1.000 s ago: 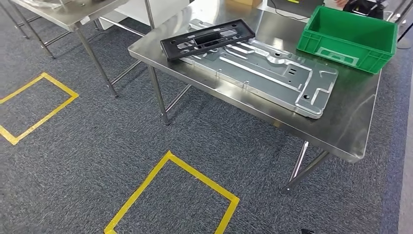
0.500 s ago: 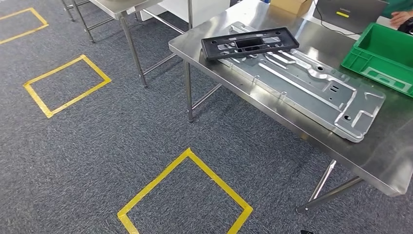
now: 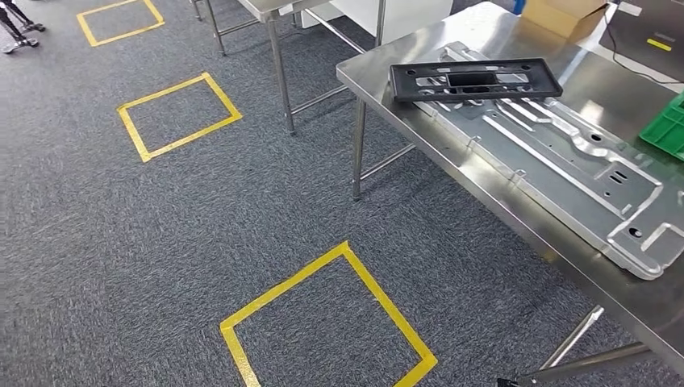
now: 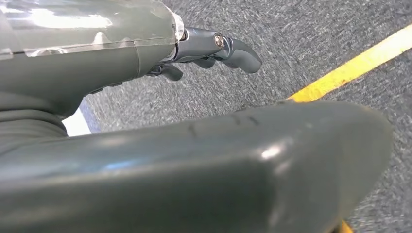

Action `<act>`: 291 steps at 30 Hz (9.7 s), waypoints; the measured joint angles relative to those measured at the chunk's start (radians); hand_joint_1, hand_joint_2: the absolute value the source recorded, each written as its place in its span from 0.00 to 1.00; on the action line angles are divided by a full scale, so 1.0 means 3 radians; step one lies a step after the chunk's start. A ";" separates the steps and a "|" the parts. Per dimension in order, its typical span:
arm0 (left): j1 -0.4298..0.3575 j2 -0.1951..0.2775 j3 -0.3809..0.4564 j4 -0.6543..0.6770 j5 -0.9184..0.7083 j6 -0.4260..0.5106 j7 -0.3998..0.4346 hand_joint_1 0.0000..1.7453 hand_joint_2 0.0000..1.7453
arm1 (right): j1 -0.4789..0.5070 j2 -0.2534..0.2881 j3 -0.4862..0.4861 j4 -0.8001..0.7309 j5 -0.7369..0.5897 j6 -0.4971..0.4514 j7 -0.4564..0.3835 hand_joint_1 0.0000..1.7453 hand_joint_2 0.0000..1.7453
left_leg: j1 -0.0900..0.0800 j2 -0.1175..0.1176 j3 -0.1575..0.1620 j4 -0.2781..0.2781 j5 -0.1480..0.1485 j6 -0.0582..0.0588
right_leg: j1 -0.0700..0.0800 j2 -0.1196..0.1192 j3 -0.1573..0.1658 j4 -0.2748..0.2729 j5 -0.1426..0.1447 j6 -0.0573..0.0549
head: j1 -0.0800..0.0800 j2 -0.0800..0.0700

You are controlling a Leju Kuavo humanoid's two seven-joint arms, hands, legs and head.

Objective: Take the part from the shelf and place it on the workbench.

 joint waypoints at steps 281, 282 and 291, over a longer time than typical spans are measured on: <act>0.1115 0.0155 0.4696 -0.0595 -0.5104 -0.1095 0.0410 0.00 0.00 | 0.0583 0.0024 0.0848 -0.0980 -0.0592 0.1278 0.0556 0.00 0.00 | -0.0091 0.0040 0.0191 -0.0259 0.0037 0.0072 | 0.0011 -0.0017 -0.0053 0.0133 -0.0021 -0.0032 | -0.0065 0.0000; 0.1022 0.0155 0.4696 -0.0694 -0.5104 -0.1095 0.0408 0.00 0.00 | 0.0665 0.0025 0.0848 -0.0881 -0.0592 0.1278 0.0557 0.00 0.00 | -0.0093 -0.0008 0.0188 -0.0278 0.0049 0.0089 | 0.0009 -0.0062 -0.0032 0.0121 -0.0023 -0.0017 | -0.0066 0.0000; 0.0434 0.0150 0.4697 -0.1466 -0.5103 -0.1095 0.0408 0.00 0.00 | 0.1279 0.0017 0.0855 -0.0082 -0.0591 0.1275 0.0558 0.00 0.00 | -0.0039 -0.0451 0.0225 -0.0350 0.0128 0.0133 | -0.0011 0.0284 -0.0434 0.0887 -0.0296 0.0058 | -0.0061 0.0000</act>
